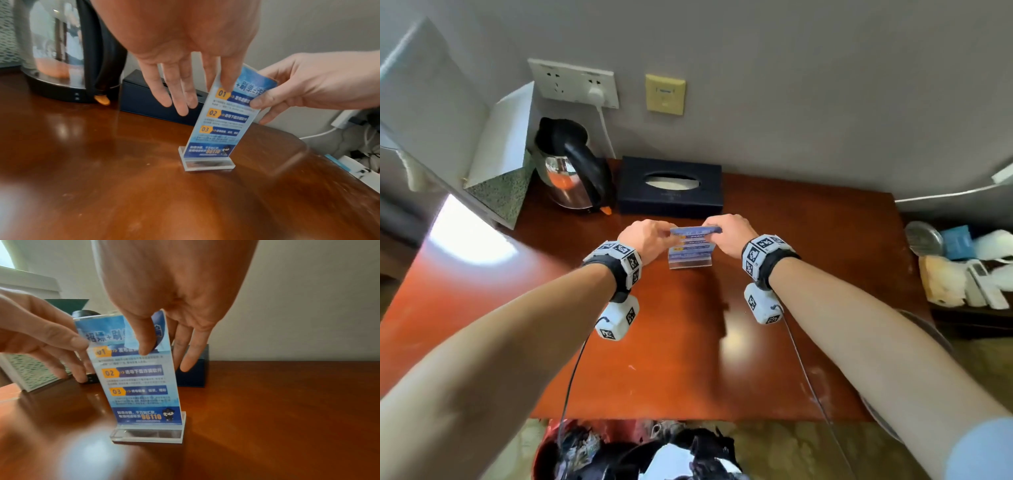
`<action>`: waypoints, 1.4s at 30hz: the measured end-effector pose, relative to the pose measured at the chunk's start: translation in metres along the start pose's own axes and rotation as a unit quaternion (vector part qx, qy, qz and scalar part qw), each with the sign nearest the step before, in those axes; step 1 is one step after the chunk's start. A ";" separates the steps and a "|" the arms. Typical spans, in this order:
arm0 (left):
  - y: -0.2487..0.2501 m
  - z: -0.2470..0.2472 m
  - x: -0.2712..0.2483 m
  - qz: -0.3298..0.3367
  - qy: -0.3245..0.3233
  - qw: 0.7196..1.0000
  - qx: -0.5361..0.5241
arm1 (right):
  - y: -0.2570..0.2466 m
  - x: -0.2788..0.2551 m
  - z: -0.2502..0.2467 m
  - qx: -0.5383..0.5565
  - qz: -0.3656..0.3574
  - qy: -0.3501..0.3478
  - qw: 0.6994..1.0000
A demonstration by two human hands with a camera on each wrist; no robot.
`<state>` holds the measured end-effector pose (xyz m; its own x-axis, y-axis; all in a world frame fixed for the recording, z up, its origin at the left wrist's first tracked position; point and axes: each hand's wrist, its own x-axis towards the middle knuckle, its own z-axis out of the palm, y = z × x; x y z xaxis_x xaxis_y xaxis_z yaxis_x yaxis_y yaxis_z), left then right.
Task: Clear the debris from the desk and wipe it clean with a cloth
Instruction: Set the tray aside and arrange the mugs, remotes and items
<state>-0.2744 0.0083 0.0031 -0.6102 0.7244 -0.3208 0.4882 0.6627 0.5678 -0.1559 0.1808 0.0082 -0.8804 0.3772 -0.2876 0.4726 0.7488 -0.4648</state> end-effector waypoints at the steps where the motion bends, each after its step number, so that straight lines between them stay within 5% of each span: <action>1: 0.005 0.002 0.000 0.004 -0.003 1.000 0.005 | 0.008 -0.006 -0.003 -0.006 0.021 0.011 1.000; 11: 0.044 0.024 0.013 0.007 -0.017 0.999 0.032 | 0.084 -0.040 -0.030 -0.056 0.152 0.085 0.983; 26: 0.071 0.042 0.041 -0.078 0.018 0.992 0.096 | 0.115 0.031 -0.076 -0.107 0.087 0.087 0.987; 42: 0.067 0.045 0.040 -0.100 0.046 0.990 0.085 | 0.117 0.075 -0.097 -0.119 0.048 0.068 0.989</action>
<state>-0.2385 0.0905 -0.0058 -0.7561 0.5597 -0.3391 0.4451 0.8197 0.3606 -0.1709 0.3496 0.0131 -0.8371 0.5103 -0.1971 0.5453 0.8073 -0.2257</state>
